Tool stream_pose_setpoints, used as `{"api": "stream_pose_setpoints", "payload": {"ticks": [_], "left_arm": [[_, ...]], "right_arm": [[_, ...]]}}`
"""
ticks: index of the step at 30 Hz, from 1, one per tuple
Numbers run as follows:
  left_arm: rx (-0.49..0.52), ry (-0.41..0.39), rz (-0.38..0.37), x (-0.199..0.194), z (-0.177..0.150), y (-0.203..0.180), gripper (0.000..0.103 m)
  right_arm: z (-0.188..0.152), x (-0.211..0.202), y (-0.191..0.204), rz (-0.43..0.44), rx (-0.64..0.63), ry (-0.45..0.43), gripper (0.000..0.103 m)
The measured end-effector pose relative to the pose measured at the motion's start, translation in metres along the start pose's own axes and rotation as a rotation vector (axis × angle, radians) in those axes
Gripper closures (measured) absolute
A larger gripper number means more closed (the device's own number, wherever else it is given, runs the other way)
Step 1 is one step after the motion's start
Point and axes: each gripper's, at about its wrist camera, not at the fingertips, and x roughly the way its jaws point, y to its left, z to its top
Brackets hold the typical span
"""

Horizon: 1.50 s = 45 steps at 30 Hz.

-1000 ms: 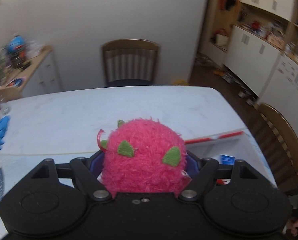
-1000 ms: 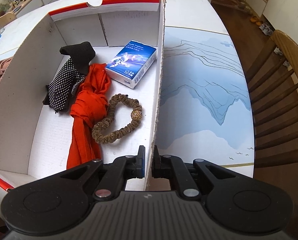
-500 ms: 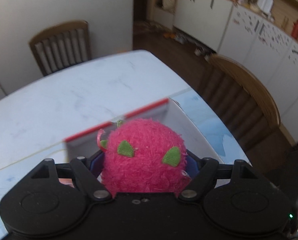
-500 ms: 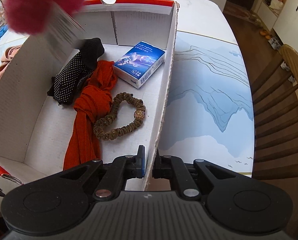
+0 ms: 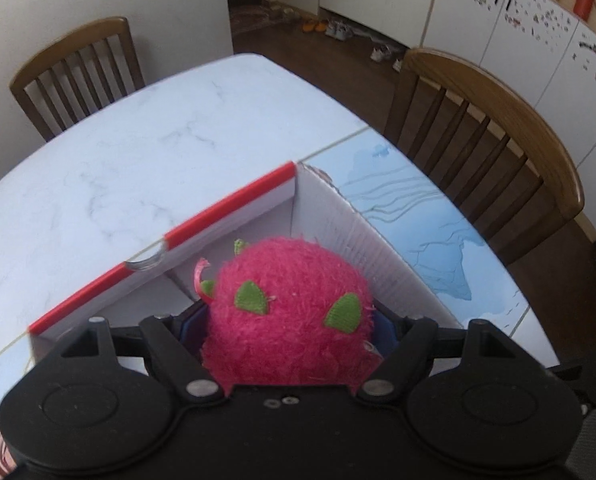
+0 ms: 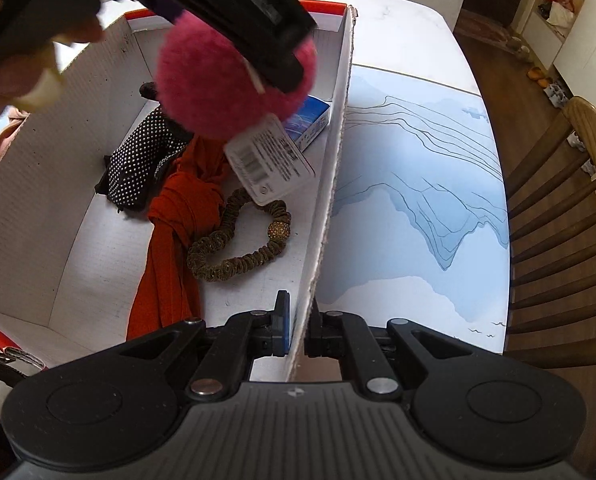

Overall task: Organize objects
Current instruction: 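Carry the strawberry plush with the left gripper into the box, then release the plush onto the tissue pack and withdraw the left gripper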

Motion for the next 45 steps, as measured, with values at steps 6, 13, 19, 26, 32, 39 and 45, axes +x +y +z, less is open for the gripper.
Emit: {"api": "stream_pose_setpoints", "payload": {"ticks": [6, 13, 19, 26, 32, 39, 45], "left_arm": [[0.033, 0.021, 0.003, 0.018, 0.005, -0.005, 0.025], [0.035, 0.007, -0.011, 0.019, 0.006, -0.002, 0.022], [0.033, -0.009, -0.011, 0.008, -0.001, 0.001, 0.019], [0.018, -0.032, -0.019, -0.002, -0.003, 0.005, 0.017], [0.01, -0.091, -0.034, -0.03, -0.008, 0.009, 0.013], [-0.042, -0.175, -0.016, -0.079, -0.033, 0.032, 0.01], [-0.128, -0.21, 0.038, -0.108, -0.06, 0.07, 0.01]], "right_arm": [[-0.001, 0.0, 0.002, -0.005, -0.011, -0.004, 0.097], [-0.001, 0.0, 0.002, -0.005, -0.009, -0.004, 0.097], [0.0, -0.001, 0.002, -0.005, 0.0, -0.003, 0.097], [0.0, -0.001, 0.003, -0.005, 0.013, 0.002, 0.097], [0.0, -0.001, 0.002, -0.005, 0.022, 0.007, 0.097], [-0.002, -0.002, 0.0, 0.001, 0.046, 0.01, 0.097], [-0.004, -0.003, -0.003, 0.007, 0.065, 0.017, 0.098]]}}
